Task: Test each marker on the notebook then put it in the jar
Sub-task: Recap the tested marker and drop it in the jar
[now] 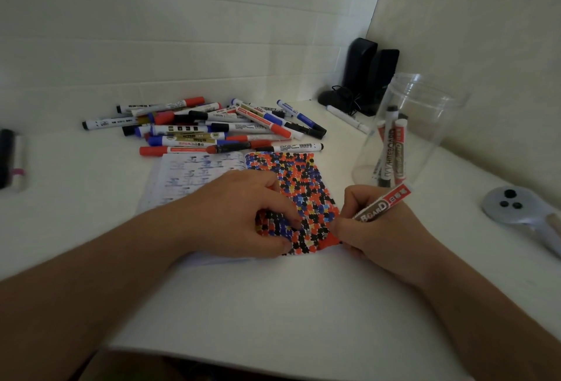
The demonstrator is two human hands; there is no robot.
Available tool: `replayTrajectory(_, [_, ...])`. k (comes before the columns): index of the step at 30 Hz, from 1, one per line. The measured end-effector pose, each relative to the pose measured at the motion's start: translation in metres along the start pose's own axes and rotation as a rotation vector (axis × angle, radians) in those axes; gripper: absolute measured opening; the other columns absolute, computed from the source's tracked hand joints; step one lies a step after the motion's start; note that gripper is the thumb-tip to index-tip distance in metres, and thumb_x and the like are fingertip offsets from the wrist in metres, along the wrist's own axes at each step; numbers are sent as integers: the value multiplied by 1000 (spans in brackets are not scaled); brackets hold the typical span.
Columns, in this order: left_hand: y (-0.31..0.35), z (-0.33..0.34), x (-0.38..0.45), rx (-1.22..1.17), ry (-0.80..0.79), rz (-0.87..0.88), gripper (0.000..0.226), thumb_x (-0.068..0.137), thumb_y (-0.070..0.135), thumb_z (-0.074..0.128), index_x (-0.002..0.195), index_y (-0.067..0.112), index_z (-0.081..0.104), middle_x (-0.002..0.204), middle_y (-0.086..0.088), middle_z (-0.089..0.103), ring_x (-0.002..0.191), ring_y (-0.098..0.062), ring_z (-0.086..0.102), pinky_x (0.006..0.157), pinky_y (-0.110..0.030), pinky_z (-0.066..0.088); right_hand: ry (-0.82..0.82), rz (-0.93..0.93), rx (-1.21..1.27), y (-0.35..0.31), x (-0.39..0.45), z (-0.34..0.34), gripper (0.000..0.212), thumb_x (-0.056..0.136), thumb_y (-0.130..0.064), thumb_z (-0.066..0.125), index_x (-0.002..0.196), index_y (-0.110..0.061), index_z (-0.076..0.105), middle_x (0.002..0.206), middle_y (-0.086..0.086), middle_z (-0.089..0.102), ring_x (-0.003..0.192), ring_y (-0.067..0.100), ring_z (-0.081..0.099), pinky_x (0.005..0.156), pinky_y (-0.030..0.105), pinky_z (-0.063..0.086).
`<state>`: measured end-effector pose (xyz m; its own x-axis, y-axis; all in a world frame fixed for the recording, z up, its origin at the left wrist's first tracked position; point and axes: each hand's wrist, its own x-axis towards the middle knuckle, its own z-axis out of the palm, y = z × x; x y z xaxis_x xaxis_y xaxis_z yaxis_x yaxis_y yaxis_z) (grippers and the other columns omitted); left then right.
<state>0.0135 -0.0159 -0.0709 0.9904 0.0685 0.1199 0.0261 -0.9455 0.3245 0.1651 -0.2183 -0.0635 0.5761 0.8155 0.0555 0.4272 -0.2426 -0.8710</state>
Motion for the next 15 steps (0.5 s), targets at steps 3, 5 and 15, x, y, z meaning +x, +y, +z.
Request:
replayTrajectory(3, [0,1,-1,2,3,0,46,74,76,51,115,59,63,100,20,47,95,1,46,79,-27,44,14,-16,-15,1,0,1,30,84,3,74,64,-3,53,56,13,62,46,17,55,45,23,45])
replayTrajectory(5, [0,1,-1,-5,1,0,46,74,76,52,115,59,63,100,20,47,95,0,46,79,-28,44,21,-11,-3,2,1,0,29,84,5,72,66,1,49,56,17,59,47,18,54,46,25,45])
replayTrajectory(15, [0,0,0,3,-5,-7,46,75,76,52,117,59,62,102,19,48,95,0,46,80,-29,46,18,-25,7,4,2,0,30,86,1,74,66,0,51,57,15,64,46,17,56,45,24,46])
